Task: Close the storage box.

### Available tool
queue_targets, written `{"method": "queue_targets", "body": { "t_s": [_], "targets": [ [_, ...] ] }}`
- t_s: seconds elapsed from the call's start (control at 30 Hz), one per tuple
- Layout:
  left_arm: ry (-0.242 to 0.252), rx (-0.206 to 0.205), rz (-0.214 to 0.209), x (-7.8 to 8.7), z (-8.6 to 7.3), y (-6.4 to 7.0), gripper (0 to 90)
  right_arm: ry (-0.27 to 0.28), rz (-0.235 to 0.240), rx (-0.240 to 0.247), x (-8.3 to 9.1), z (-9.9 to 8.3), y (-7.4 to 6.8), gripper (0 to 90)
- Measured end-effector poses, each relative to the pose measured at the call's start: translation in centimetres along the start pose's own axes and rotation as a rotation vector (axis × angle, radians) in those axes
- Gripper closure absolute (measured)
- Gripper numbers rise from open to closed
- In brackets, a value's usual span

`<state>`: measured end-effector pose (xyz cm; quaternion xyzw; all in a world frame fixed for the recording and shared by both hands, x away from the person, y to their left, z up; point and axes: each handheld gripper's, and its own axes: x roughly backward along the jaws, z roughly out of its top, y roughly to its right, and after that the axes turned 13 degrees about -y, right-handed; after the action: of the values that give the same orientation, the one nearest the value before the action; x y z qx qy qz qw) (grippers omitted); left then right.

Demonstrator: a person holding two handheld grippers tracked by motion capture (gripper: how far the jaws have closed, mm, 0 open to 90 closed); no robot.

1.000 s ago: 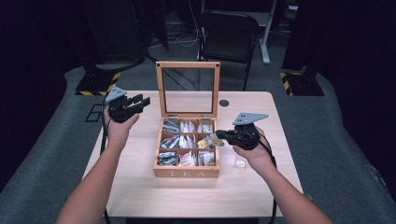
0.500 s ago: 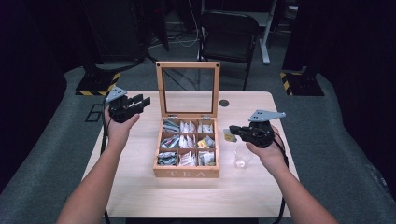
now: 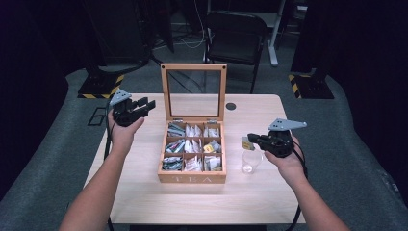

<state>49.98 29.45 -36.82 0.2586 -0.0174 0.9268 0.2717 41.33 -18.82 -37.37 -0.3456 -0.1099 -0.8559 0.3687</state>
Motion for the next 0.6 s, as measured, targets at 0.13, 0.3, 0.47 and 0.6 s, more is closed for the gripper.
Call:
{"method": "queue_targets", "body": {
  "t_s": [0.13, 0.3, 0.47, 0.6],
  "targets": [
    [0.003, 0.001, 0.001, 0.0, 0.0, 0.0, 58.3, -0.004, -0.001, -0.005, 0.0, -0.6, 0.1, 90.0],
    [0.000, 0.000, 0.001, 0.0, 0.0, 0.1, 58.3, -0.005, -0.002, -0.014, -0.2, -1.1, 0.3, 90.0],
    [-0.001, 0.000, 0.001, 0.0, 0.0, 0.0, 58.3, -0.010, -0.005, -0.023, -0.3, -1.8, 0.4, 90.0],
    [0.005, 0.007, 0.003, 0.0, -0.1, 0.0, 58.3, -0.020, -0.006, -0.033, -0.7, -2.4, 0.5, 90.0]
  ]
}}
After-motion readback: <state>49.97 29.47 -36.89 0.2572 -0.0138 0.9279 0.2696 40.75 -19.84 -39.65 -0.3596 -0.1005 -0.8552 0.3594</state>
